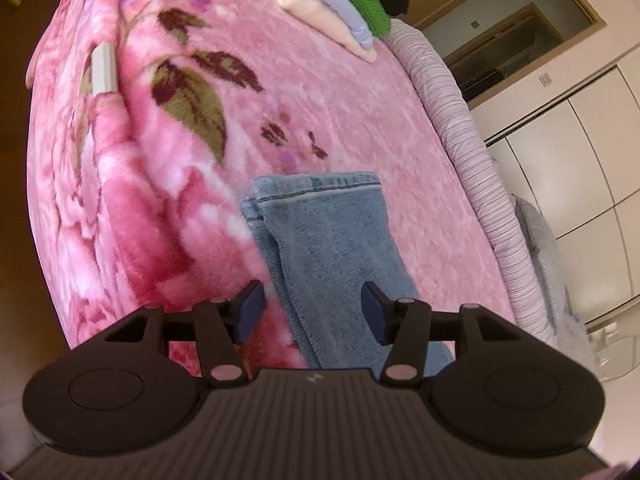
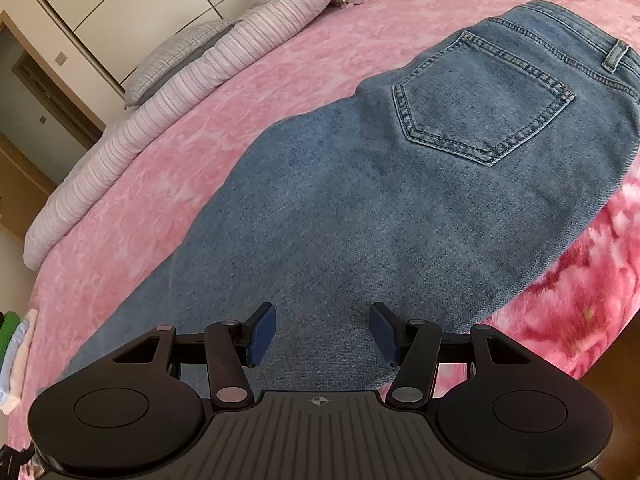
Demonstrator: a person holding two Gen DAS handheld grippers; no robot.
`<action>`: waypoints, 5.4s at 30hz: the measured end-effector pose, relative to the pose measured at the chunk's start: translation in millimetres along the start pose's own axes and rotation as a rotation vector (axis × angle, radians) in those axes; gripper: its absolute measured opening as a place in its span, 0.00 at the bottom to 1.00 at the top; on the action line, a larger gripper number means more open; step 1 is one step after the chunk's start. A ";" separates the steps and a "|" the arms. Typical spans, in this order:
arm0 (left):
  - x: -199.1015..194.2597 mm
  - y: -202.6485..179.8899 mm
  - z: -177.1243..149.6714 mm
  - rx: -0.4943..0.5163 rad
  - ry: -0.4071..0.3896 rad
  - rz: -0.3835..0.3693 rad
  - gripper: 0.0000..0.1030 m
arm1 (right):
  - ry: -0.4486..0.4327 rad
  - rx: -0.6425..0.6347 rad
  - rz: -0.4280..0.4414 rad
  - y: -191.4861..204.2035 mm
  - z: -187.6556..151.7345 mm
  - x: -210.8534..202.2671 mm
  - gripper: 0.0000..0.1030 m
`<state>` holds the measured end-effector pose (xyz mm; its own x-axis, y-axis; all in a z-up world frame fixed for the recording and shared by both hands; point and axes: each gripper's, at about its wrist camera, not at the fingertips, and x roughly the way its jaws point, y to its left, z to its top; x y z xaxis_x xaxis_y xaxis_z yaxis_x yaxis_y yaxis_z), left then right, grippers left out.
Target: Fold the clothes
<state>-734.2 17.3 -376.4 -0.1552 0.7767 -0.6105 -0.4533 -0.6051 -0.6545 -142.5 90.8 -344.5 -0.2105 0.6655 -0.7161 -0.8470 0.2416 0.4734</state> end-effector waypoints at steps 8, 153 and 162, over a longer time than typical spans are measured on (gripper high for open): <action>0.8 -5.0 -14.5 0.035 -0.089 0.006 0.33 | 0.002 0.015 0.036 -8.0 2.2 -3.0 0.54; -14.2 -239.4 -299.6 1.146 0.575 -0.417 0.12 | -0.416 -0.190 -0.329 -158.7 67.8 -76.4 0.33; -28.6 -241.3 -301.3 1.154 0.519 -0.410 0.12 | -0.360 -0.158 -0.309 -149.7 57.5 -76.1 0.33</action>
<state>-355.9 88.4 -335.4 0.4041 0.5539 -0.7279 -0.9064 0.3495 -0.2372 28.3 44.6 -331.3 0.2203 0.7879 -0.5751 -0.9128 0.3744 0.1633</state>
